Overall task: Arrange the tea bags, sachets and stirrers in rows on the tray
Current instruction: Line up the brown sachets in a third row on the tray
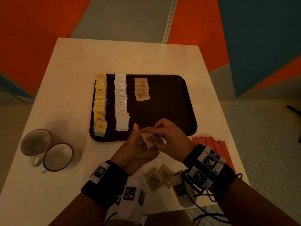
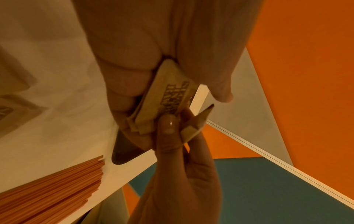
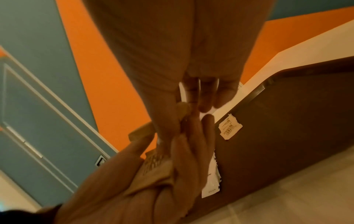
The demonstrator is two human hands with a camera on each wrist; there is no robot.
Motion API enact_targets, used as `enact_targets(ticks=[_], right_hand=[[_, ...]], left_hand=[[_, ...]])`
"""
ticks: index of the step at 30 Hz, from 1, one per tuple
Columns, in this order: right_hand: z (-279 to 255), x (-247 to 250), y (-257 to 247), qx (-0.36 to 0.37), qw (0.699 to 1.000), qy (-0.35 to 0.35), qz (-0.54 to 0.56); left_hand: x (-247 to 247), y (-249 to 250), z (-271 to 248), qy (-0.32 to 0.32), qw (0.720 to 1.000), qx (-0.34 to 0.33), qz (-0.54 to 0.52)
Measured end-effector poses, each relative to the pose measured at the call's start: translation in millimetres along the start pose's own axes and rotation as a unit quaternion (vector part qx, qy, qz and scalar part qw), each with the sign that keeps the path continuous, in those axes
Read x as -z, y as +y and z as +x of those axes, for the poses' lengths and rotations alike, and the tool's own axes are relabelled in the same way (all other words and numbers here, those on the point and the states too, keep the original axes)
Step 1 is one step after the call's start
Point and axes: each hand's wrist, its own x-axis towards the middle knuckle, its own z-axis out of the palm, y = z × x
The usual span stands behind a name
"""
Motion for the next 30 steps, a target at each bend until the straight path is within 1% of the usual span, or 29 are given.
enact_targets(ticks=[2, 4, 6, 8, 11, 17, 19, 20, 21, 23, 27, 30], right_hand=[[-3, -6, -2, 0.010, 0.999, 0.016, -0.037], [-7, -13, -10, 0.034, 0.998, 0.021, -0.050], [-8, -20, -16, 0.034, 0.997, -0.011, -0.065], [-9, -22, -21, 0.014, 0.994, -0.060, -0.089], [-7, -19, -26, -0.012, 0.988, -0.107, -0.110], [-7, -26, -25, -0.006, 0.971, -0.129, -0.201], [-7, -29, -27, -0.006, 0.967, -0.145, -0.208], [-6, -31, -28, -0.005, 0.968, -0.144, -0.206], [-5, -33, -28, 0.001, 0.970, -0.131, -0.203], [2, -37, -21, 0.015, 0.979, -0.078, -0.190], [22, -37, -8, -0.001, 0.987, 0.001, -0.159], [31, -32, -3, -0.001, 0.986, 0.029, -0.164]], left_hand=[[1, 3, -1, -0.004, 1.000, -0.007, -0.007], [-2, 6, -2, -0.010, 1.000, -0.008, -0.020], [-4, 8, -2, -0.001, 0.999, -0.010, -0.038], [-3, 9, 0, 0.015, 0.999, -0.004, -0.040], [-4, 10, -1, 0.015, 1.000, 0.021, -0.013], [-10, 7, -4, 0.013, 0.997, 0.055, 0.059], [-9, 4, -3, 0.016, 0.994, 0.067, 0.084], [-9, 4, -2, 0.019, 0.993, 0.063, 0.096], [-9, 3, -1, 0.021, 0.992, 0.051, 0.111], [-12, 4, 3, 0.019, 0.990, 0.006, 0.141], [-25, 9, 8, 0.034, 0.980, -0.073, 0.184], [-34, 10, 13, 0.054, 0.969, -0.122, 0.206]])
